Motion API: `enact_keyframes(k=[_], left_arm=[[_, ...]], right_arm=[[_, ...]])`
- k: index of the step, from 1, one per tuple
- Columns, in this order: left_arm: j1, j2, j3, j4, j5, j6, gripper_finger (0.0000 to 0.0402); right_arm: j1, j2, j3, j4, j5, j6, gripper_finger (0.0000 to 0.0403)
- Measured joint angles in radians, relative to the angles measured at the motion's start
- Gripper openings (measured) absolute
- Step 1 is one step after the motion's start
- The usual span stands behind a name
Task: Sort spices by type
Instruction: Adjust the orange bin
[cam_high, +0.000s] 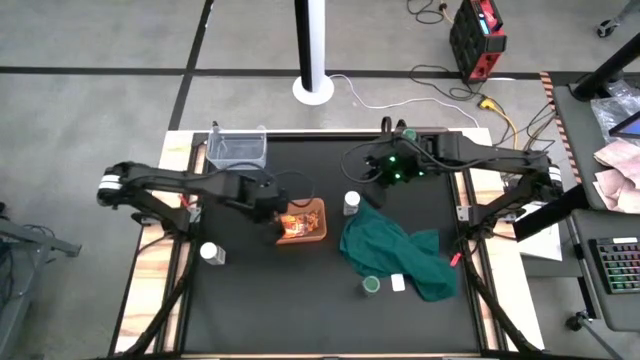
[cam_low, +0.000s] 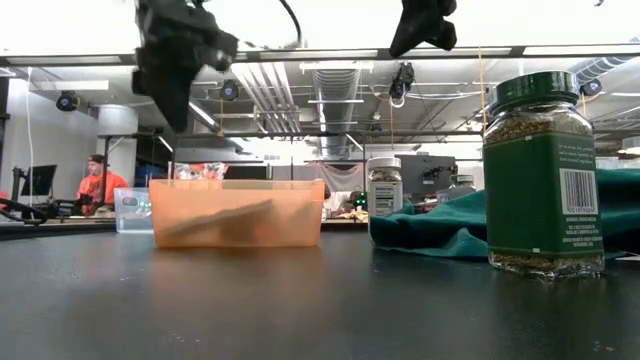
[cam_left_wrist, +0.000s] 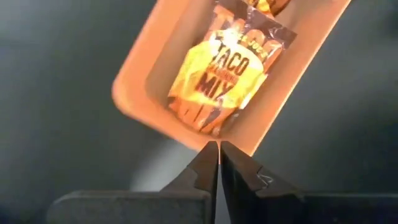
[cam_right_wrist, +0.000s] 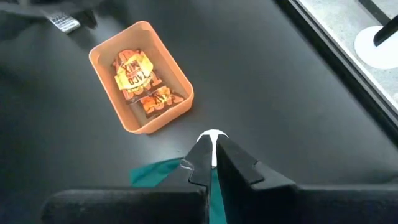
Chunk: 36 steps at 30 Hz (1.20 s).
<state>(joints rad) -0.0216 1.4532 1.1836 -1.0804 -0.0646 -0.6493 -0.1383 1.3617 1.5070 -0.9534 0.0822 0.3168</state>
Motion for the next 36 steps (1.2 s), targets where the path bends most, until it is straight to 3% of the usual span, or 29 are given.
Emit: enact_keyframes(k=[17, 36], left_arm=[[0.136, 0.203, -0.036, 0.057, -0.030, 0.271, 0.0000], [0.214, 0.228, -0.033, 0.075, -0.103, 0.438, 0.0000]], right_arm=[[0.000, 0.007, -0.040, 0.073, 0.001, 0.077, 0.0013], [0.000, 0.041, -0.040, 0.081, 0.026, 0.131, 0.0013]])
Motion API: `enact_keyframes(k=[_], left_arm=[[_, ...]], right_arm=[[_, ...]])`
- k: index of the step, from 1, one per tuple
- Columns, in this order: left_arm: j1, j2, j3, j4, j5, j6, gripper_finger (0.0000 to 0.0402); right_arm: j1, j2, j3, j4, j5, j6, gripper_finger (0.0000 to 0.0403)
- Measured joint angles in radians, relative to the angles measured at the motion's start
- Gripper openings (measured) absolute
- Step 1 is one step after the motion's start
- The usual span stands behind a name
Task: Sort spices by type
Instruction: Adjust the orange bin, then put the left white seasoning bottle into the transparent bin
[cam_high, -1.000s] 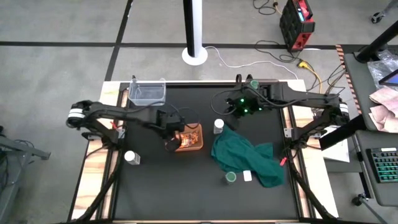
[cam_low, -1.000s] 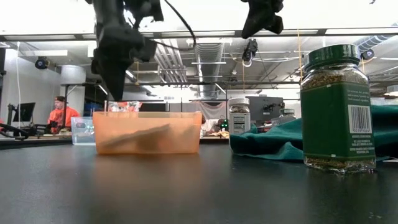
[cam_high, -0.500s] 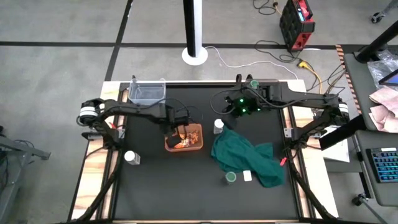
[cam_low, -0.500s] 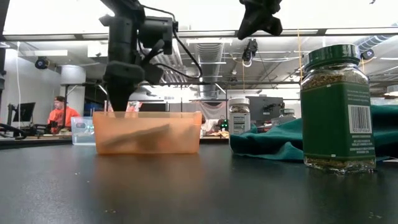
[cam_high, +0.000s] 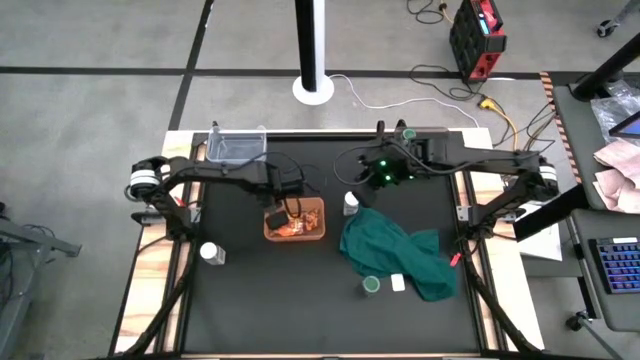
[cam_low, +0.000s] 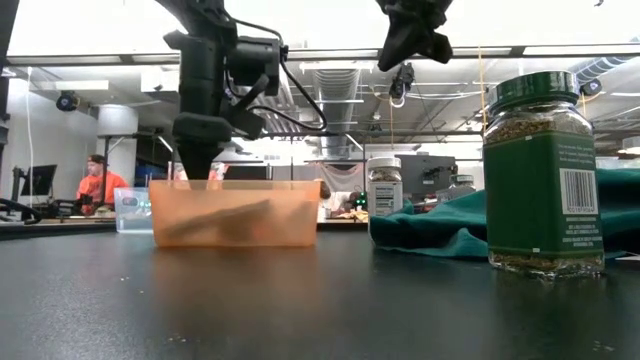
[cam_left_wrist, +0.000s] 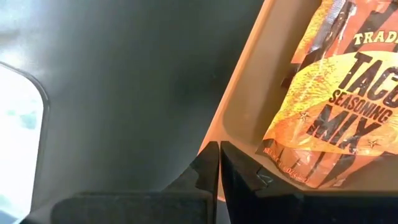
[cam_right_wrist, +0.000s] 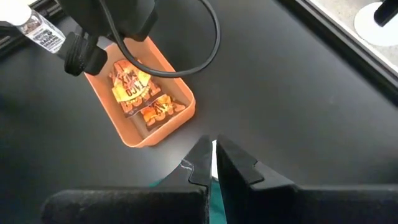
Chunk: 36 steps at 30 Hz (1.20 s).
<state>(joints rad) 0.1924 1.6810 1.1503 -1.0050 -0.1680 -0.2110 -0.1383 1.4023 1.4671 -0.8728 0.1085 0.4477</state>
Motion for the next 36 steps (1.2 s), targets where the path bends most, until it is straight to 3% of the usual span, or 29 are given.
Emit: enact_keyframes(k=[7, 13, 21, 24, 27, 36], left_arm=[[0.006, 0.000, 0.011, -0.004, -0.003, 0.027, 0.0000], [0.006, -0.005, 0.098, -0.034, -0.035, 0.045, 0.0000], [-0.018, -0.027, 0.328, -0.309, -0.022, -0.056, 0.0000], [-0.046, -0.060, 0.396, -0.423, 0.099, -0.135, 0.0000], [-0.093, -0.124, 0.411, -0.445, 0.185, -0.270, 0.0000], [-0.363, -0.327, 0.245, -0.466, 0.182, -1.003, 0.0000]], right_arm=[[0.000, 0.033, 0.000, 0.004, 0.000, 0.005, 0.0013], [0.000, 0.046, 0.000, 0.004, 0.000, 0.006, 0.0013], [0.000, 0.042, 0.000, -0.016, -0.001, -0.034, 0.0013], [0.000, 0.034, 0.000, -0.034, -0.001, -0.058, 0.0013], [0.000, 0.028, 0.000, -0.040, -0.001, -0.087, 0.0013], [0.000, 0.019, 0.000, -0.025, -0.003, -0.190, 0.0013]])
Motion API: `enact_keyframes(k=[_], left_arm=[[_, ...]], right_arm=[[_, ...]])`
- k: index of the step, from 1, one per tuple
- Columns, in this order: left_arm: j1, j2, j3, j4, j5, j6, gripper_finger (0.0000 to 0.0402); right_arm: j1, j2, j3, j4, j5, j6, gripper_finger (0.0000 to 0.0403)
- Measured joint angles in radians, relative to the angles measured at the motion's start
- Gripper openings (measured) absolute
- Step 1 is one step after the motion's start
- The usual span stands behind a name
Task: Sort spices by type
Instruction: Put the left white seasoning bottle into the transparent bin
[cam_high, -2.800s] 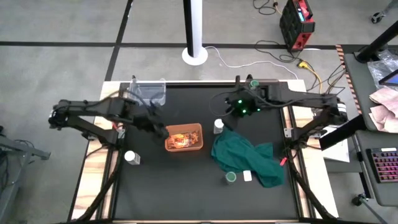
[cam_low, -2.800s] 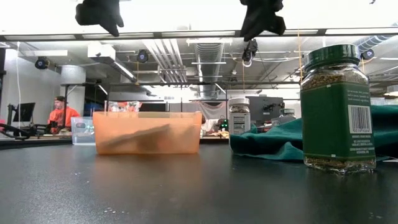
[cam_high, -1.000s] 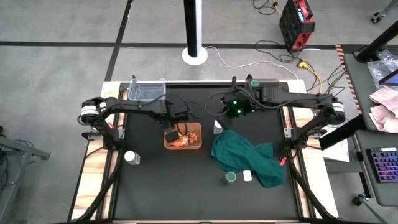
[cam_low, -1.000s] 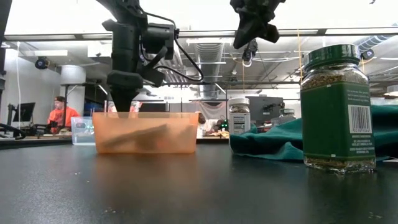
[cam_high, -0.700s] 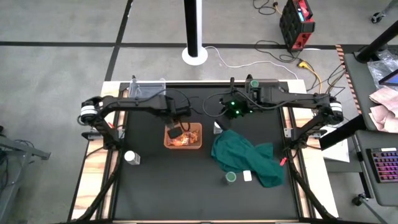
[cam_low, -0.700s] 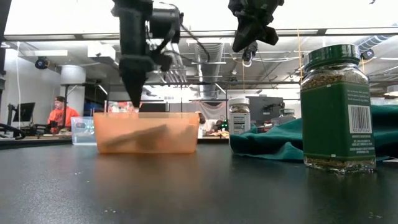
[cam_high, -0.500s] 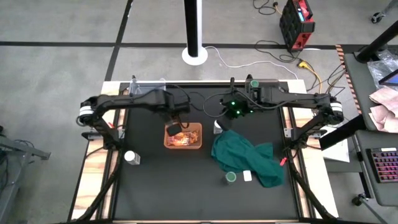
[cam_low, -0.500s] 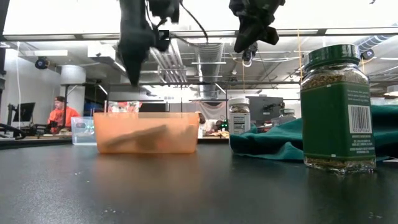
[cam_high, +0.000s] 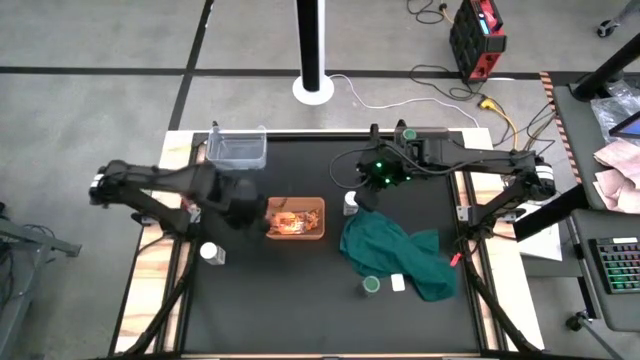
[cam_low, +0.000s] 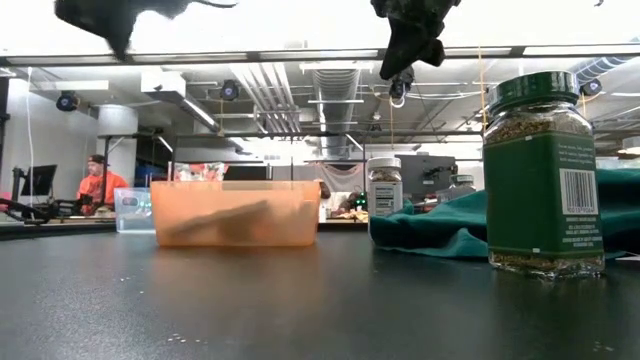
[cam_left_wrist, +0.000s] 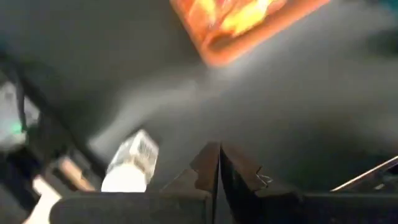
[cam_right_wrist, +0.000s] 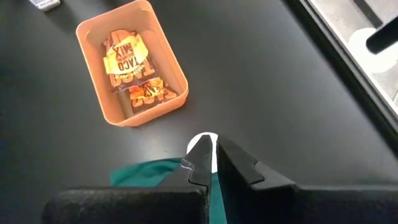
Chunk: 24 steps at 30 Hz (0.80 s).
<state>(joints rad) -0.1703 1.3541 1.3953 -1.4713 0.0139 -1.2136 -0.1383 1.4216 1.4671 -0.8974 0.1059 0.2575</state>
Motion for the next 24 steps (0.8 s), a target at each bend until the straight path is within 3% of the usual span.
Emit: enact_keyframes(k=[5, 8, 12, 18, 24], left_arm=[[-0.165, -0.079, -0.083, -0.097, 0.016, -0.207, 0.0001], [-0.200, -0.123, -0.115, -0.092, 0.009, -0.365, 0.0011], [-0.216, -0.147, -0.160, -0.094, 0.030, -0.455, 0.0039], [-0.215, -0.146, -0.247, -0.093, 0.117, -0.481, 0.0125], [-0.214, -0.146, -0.331, -0.085, 0.087, -0.507, 0.0232]], right_arm=[[0.000, 0.000, 0.000, 0.005, -0.019, -0.069, 0.0013], [0.000, 0.000, 0.000, 0.006, -0.035, -0.109, 0.0013], [0.000, 0.001, 0.000, 0.033, -0.036, -0.119, 0.0013], [-0.011, 0.002, 0.000, 0.084, -0.039, -0.115, 0.0013], [-0.052, 0.002, 0.000, 0.105, -0.069, -0.070, 0.0013]])
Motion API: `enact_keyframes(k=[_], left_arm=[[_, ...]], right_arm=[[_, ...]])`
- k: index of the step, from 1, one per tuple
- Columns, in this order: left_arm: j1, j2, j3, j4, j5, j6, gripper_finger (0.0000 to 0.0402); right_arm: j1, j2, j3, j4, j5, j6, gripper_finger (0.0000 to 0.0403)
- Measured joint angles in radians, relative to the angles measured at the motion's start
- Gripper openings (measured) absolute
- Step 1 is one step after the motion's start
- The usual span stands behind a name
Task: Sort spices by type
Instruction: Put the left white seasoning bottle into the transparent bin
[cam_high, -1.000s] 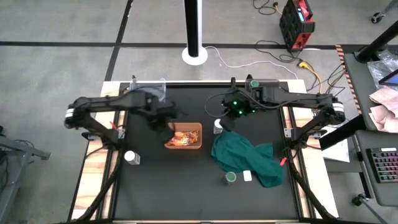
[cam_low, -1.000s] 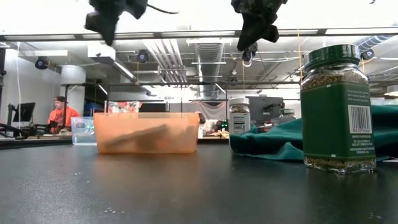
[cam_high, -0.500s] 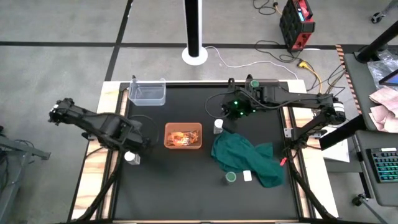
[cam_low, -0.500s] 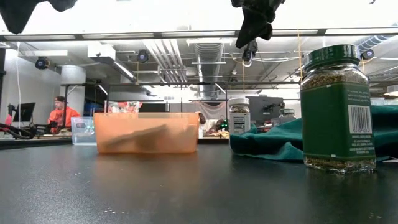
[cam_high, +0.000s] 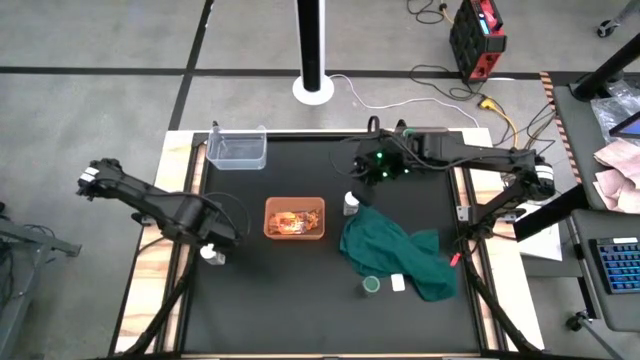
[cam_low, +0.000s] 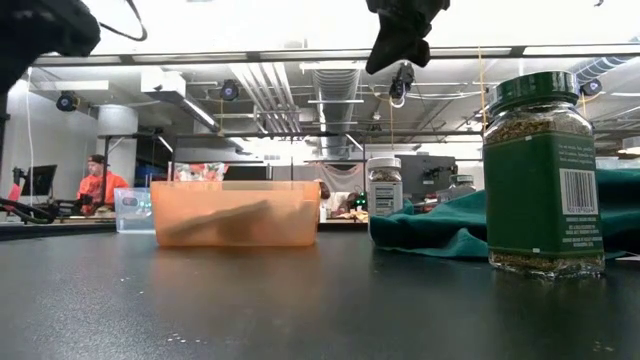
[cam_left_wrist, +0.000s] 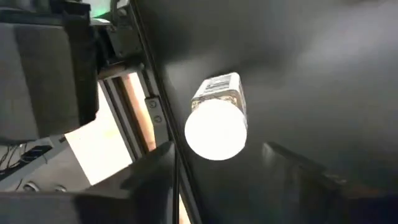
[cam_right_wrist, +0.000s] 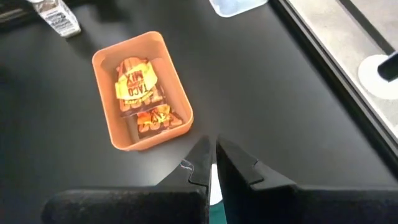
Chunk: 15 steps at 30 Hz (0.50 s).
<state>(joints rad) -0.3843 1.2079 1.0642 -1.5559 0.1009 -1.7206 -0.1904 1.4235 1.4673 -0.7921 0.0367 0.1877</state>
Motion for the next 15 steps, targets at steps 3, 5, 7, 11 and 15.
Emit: enact_keyframes(k=[3, 5, 7, 11, 15], left_arm=[[-0.002, -0.001, -0.033, 0.044, -0.004, -0.017, 0.0258], [-0.006, -0.002, -0.064, 0.081, -0.006, -0.024, 0.0263], [-0.006, -0.001, -0.097, 0.117, -0.017, -0.023, 0.0263], [-0.006, 0.002, -0.156, 0.122, -0.029, -0.031, 0.0255], [-0.006, -0.005, -0.185, 0.133, -0.018, -0.036, 0.0248]], right_arm=[[-0.022, 0.000, 0.000, 0.000, -0.012, 0.028, 0.0013], [-0.032, 0.000, 0.000, -0.001, -0.014, 0.042, 0.0013], [-0.039, 0.001, 0.000, -0.001, -0.014, 0.049, 0.0013], [-0.045, 0.001, 0.000, -0.001, -0.014, 0.051, 0.0013], [-0.045, 0.001, 0.000, -0.001, -0.014, 0.056, 0.0013]])
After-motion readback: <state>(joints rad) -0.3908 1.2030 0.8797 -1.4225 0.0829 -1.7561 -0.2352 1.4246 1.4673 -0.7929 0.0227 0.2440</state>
